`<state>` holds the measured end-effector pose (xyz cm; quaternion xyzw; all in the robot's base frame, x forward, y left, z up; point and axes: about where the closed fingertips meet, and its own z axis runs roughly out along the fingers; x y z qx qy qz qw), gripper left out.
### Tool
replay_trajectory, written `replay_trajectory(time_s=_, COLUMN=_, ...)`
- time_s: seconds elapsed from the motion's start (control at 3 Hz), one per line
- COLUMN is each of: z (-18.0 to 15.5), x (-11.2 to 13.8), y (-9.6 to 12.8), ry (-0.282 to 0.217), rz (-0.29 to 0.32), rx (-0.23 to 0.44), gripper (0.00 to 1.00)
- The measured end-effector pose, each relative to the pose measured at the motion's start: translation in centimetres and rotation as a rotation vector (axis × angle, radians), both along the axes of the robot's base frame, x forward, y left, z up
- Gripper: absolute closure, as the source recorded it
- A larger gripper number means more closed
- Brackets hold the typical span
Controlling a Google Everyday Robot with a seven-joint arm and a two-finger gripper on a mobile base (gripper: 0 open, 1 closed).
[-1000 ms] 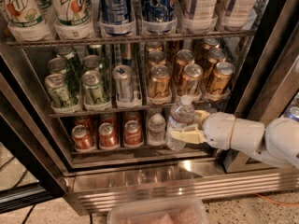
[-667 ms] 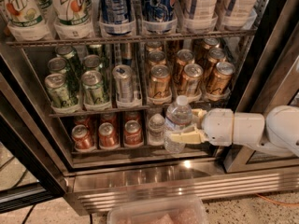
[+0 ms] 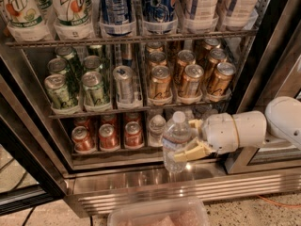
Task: Pick water bottle from bottom shelf of fridge
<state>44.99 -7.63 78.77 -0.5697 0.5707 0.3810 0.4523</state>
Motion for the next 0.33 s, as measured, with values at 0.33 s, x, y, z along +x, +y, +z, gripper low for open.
replay_trajectory(time_s=0.33, z=-0.1, x=-0.77, y=0.12, ry=0.01, rz=0.029, rx=-0.003, gripper=1.0)
